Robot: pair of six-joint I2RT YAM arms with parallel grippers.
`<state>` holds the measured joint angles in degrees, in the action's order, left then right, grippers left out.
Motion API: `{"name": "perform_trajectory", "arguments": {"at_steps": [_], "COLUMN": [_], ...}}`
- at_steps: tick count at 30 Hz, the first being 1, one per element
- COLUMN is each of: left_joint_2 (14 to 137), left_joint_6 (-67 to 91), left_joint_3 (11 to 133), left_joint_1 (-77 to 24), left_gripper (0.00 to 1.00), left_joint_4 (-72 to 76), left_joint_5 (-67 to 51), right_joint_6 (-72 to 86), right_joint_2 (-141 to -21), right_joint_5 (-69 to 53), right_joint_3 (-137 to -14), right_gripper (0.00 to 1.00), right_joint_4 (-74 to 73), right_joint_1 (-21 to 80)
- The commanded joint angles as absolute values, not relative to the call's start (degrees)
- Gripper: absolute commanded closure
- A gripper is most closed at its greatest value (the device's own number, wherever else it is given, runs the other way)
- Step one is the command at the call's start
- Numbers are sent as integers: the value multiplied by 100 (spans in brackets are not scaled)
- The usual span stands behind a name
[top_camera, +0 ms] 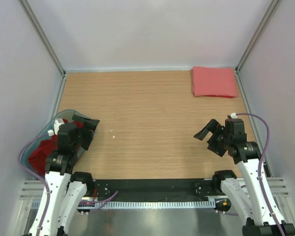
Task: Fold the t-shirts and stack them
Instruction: Grab the tshirt from the pile
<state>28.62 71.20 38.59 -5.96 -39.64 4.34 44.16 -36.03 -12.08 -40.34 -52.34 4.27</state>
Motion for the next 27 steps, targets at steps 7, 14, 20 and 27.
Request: {"name": "perform_trajectory", "arguments": {"at_steps": [7,14,20,27], "left_joint_2": [4233,7012,8612,8859], "left_joint_6": [6391,5563,6064,5906], "left_joint_3": [4979,6861,7418,6672], "left_joint_1": [-309,984,1450,1994], "left_gripper": [0,0,6,21], "left_joint_4": [-4288,-5037,-5634,-4869], "left_joint_5": [2610,2251,1881,1547], "right_joint_6": [3498,3068,2830,2619], "right_joint_2": [-4034,-4280,-4386,-4421], "right_joint_5": [-82,-598,-194,-79], "right_joint_3": [-5272,-5413,-5721,-5924], "right_gripper": [0,0,0,0], "right_joint_4": [-6255,-6029,-6082,-6126], "right_joint_1": [422,545,791,853]}}
